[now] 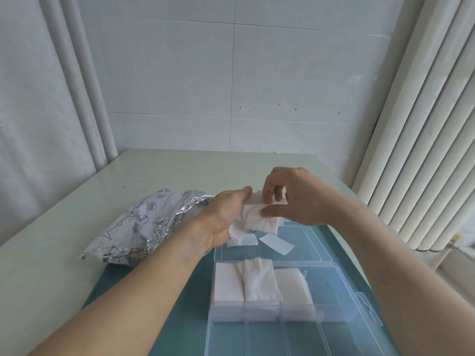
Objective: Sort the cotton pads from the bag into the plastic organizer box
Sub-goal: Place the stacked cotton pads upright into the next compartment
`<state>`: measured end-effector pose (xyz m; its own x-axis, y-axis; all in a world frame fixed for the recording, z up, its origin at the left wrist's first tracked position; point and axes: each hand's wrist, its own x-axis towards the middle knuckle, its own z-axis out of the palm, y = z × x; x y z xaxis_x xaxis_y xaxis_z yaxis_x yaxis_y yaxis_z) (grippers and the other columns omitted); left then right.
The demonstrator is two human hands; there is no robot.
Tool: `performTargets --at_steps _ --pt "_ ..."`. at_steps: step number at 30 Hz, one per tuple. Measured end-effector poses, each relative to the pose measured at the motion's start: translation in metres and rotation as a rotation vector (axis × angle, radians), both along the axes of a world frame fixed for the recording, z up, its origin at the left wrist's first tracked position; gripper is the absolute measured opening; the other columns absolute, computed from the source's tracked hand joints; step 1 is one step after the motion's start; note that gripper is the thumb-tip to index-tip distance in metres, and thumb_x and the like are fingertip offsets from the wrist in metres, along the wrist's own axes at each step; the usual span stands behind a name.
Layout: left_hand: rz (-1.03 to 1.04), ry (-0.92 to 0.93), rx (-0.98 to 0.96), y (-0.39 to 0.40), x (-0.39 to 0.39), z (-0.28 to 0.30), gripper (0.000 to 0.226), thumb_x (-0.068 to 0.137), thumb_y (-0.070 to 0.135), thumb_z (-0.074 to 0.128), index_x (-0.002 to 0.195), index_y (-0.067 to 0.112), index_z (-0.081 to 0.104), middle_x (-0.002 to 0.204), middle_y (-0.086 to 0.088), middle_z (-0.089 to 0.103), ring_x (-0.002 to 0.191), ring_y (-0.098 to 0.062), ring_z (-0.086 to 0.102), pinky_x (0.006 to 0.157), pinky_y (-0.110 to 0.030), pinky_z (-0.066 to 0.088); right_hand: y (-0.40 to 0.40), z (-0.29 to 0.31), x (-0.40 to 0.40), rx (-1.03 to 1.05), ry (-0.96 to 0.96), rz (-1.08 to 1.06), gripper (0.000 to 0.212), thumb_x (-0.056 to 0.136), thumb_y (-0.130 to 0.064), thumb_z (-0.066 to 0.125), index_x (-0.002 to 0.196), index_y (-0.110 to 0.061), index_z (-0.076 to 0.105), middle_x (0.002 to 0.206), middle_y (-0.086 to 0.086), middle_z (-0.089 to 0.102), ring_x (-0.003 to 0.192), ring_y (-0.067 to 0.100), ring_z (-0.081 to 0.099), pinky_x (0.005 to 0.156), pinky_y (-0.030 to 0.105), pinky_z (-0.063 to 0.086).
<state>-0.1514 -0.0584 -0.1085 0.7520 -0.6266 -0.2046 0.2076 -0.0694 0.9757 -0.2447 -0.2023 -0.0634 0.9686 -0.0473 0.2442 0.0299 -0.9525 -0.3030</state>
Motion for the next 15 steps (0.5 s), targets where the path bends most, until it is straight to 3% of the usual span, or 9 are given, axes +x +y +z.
performTargets --at_steps 2,4,6,11,15 --pt "0.011 0.044 -0.024 0.0 0.003 -0.002 0.034 0.104 0.03 0.046 0.097 0.002 0.065 0.08 -0.014 0.067 0.064 -0.03 0.06 0.053 -0.031 0.048 -0.001 0.007 -0.005 0.05 -0.03 0.014 0.019 0.079 -0.022 0.084 0.078 -0.026 0.065 0.083 -0.011 0.065 0.071 -0.008 0.056 0.065 0.011 0.041" --pt "0.02 0.083 -0.061 0.001 0.006 -0.001 0.033 0.106 0.027 0.042 0.095 0.003 0.062 0.074 -0.013 0.068 0.056 -0.028 0.061 0.045 -0.027 0.044 -0.004 0.013 -0.008 0.172 -0.066 0.057 0.02 0.079 -0.015 0.084 0.076 -0.023 0.066 0.077 -0.012 0.068 0.067 -0.003 0.06 0.067 0.016 0.048" --pt "0.006 0.084 -0.079 0.003 0.006 0.001 0.037 0.108 0.026 0.034 0.103 0.001 0.061 0.079 -0.018 0.072 0.057 -0.029 0.066 0.044 -0.025 0.043 -0.009 0.018 -0.012 0.37 -0.088 0.1 0.023 0.079 -0.007 0.083 0.075 -0.021 0.065 0.074 -0.013 0.066 0.067 0.006 0.061 0.069 0.025 0.052" --pt "-0.052 0.071 -0.102 0.004 0.003 0.003 0.044 0.108 0.028 0.027 0.106 0.002 0.062 0.086 -0.022 0.072 0.066 -0.029 0.068 0.052 -0.028 0.045 -0.02 0.024 -0.02 0.791 -0.051 0.185 0.016 0.088 0.003 0.071 0.091 -0.012 0.073 0.083 0.002 0.068 0.067 0.019 0.061 0.061 0.026 0.049" --pt "-0.052 0.095 -0.149 0.002 0.001 0.004 0.04 0.108 0.029 0.033 0.104 0.003 0.062 0.077 -0.013 0.072 0.061 -0.027 0.068 0.048 -0.026 0.045 -0.021 0.019 -0.016 0.723 0.013 0.075 0.016 0.086 -0.005 0.075 0.1 -0.012 0.076 0.088 0.006 0.074 0.069 0.023 0.062 0.061 0.028 0.049"
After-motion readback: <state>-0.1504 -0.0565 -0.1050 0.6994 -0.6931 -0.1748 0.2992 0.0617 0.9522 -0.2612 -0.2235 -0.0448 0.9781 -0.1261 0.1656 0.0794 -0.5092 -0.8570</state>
